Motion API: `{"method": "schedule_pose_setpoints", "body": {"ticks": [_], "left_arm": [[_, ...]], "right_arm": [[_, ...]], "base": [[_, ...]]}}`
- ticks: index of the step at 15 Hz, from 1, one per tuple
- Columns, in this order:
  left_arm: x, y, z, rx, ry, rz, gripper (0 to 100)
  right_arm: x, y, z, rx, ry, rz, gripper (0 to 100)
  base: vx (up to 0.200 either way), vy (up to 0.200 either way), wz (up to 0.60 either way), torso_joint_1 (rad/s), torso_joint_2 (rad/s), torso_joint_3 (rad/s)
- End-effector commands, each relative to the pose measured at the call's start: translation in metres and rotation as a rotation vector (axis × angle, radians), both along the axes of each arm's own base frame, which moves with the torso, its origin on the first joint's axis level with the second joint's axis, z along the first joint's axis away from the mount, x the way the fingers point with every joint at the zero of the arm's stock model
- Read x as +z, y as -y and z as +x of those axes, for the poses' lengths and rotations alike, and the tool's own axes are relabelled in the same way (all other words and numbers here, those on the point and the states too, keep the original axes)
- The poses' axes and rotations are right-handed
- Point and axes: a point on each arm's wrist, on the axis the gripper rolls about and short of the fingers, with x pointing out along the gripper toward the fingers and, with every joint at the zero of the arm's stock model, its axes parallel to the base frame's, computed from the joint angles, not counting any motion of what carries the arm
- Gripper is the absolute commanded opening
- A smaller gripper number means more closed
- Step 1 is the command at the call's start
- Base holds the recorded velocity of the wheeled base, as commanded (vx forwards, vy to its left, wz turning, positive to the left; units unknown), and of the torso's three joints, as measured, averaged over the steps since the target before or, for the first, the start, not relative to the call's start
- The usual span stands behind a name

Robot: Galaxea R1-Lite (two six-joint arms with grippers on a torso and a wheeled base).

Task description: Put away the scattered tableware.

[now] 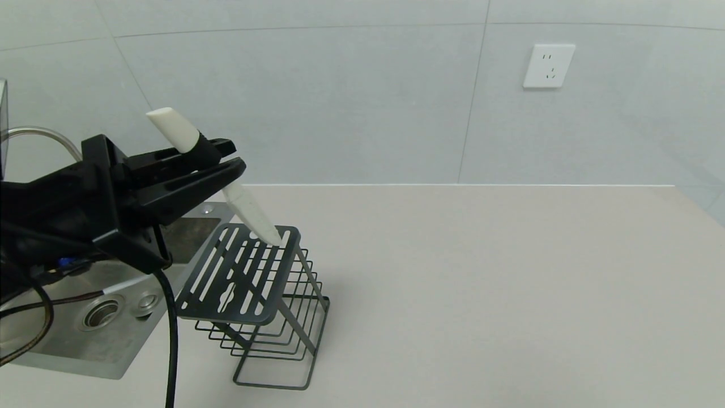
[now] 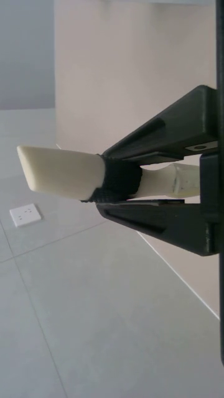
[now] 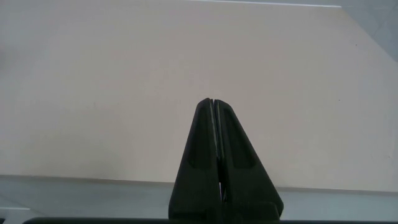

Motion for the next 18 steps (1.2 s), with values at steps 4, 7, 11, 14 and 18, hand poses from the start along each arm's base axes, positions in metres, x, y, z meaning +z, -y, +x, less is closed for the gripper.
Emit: {"method": "schedule_pose_setpoints", "body": {"ticks": [4, 7, 11, 14, 18], "left_arm": [[-0.003, 0.001, -0.001, -0.005, -0.009, 0.003, 0], [-0.008, 0.001, -0.001, -0.006, -0.026, 0.007, 0], [-0.014, 0.001, -0.001, -0.006, -0.059, 0.014, 0], [-0.018, 0.002, 0.001, -0.006, -0.077, 0.017, 0], [-0.027, 0.003, 0.007, -0.008, -0.113, 0.030, 0]], "right_arm": [[0.000, 0.000, 0.000, 0.000, -0.001, 0.000, 0], [0.000, 0.000, 0.000, 0.000, -0.001, 0.001, 0], [0.000, 0.000, 0.000, 0.000, -0.001, 0.000, 0], [0.000, 0.000, 0.000, 0.000, -0.001, 0.000, 0], [0.000, 0.000, 0.000, 0.000, -0.001, 0.001, 0]], "base": [[0.000, 0.000, 0.00, 0.000, 0.00, 0.000], [0.000, 0.000, 0.00, 0.000, 0.00, 0.000], [0.000, 0.000, 0.00, 0.000, 0.00, 0.000], [0.000, 0.000, 0.00, 0.000, 0.00, 0.000], [0.000, 0.000, 0.00, 0.000, 0.00, 0.000]]}}
